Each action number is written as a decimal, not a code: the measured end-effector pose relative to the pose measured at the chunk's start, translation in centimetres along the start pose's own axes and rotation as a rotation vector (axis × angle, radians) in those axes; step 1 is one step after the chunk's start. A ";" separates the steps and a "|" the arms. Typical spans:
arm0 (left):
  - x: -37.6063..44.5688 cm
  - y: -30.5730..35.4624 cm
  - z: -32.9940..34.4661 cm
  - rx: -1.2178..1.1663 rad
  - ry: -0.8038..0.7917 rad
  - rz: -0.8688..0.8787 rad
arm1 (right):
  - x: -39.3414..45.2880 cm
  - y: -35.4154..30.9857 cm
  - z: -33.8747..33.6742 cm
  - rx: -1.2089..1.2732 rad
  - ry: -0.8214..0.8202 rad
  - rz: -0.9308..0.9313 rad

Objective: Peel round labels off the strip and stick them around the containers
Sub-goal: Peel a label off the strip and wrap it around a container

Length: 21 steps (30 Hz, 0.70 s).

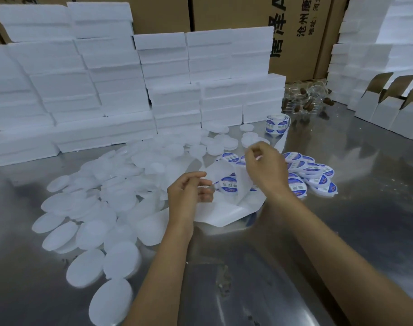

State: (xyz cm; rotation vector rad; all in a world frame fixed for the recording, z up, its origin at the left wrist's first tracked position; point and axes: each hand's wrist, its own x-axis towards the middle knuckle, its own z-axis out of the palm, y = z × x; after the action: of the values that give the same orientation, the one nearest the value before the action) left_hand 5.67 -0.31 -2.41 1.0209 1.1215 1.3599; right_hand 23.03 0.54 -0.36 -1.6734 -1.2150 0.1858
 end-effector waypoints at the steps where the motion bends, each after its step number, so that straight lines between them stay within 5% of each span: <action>1: 0.3 0.0 -0.2 -0.015 0.008 -0.009 | 0.8 -0.6 1.1 -0.035 -0.039 -0.054; 10: 2.8 -0.5 -1.1 -0.226 0.027 -0.089 | 8.4 -2.6 11.9 -0.415 -0.581 -0.194; 21: 3.2 -0.7 -1.1 -0.246 0.025 -0.115 | 8.9 -2.2 14.2 -0.512 -0.385 -0.361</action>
State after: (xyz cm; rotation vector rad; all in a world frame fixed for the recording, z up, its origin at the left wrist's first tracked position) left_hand 4.49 2.79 -3.35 0.7531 0.9870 1.3816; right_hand 17.17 16.28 -1.74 -1.8583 -1.9590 -0.0367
